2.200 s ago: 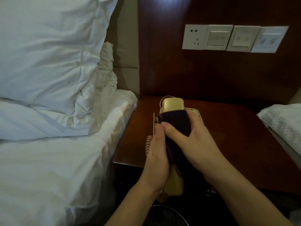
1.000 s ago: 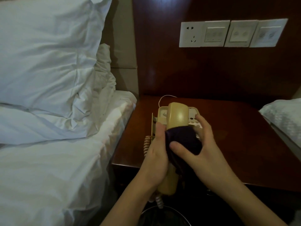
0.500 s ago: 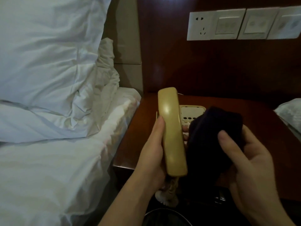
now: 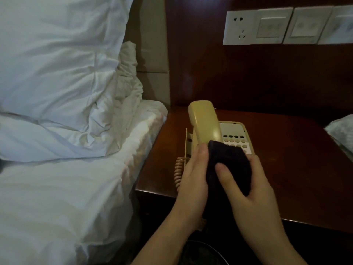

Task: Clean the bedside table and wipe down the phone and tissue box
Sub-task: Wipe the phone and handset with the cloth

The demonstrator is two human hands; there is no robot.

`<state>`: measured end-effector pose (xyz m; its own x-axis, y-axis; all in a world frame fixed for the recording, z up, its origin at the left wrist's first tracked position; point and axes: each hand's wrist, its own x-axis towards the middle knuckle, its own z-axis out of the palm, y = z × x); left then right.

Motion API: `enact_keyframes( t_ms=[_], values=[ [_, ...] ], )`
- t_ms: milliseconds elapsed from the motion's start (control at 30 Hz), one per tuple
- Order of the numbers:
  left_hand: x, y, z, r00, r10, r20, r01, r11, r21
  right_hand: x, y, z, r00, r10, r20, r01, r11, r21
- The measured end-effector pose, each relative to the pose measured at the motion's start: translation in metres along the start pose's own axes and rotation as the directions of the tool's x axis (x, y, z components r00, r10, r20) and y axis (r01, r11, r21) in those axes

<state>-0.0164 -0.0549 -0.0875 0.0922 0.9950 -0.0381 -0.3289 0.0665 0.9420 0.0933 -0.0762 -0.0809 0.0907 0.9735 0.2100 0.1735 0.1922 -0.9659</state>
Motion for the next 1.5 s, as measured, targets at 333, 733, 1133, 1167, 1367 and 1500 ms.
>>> enact_keyframes(
  t_ms=[333,733,1133,1167,1367,1500],
  values=[
    [0.0,-0.009,0.006,0.999,0.038,0.019,-0.036,0.996,-0.079,-0.01,0.0,0.013,0.934,-0.353,-0.057,0.291,0.844,-0.451],
    [0.002,-0.008,-0.001,0.927,0.373,-0.03,-0.365,0.919,0.147,0.025,-0.012,0.015,0.914,-0.391,-0.11,0.292,0.821,-0.49],
    [-0.008,-0.008,0.0,0.956,0.293,0.017,-0.29,0.932,0.218,0.032,-0.019,0.019,0.923,-0.378,-0.075,0.278,0.787,-0.551],
    [-0.006,-0.01,-0.003,0.951,0.309,0.012,-0.303,0.924,0.231,0.021,-0.014,0.02,0.926,-0.374,-0.053,0.288,0.79,-0.541],
    [0.0,-0.008,-0.011,0.962,0.274,0.0,-0.268,0.94,0.211,-0.003,0.0,0.012,0.933,-0.358,0.036,0.319,0.777,-0.543],
    [-0.01,-0.021,0.007,0.985,0.166,0.04,-0.171,0.936,0.307,0.048,-0.017,-0.004,0.94,-0.301,-0.161,0.188,0.851,-0.49]
  ],
)
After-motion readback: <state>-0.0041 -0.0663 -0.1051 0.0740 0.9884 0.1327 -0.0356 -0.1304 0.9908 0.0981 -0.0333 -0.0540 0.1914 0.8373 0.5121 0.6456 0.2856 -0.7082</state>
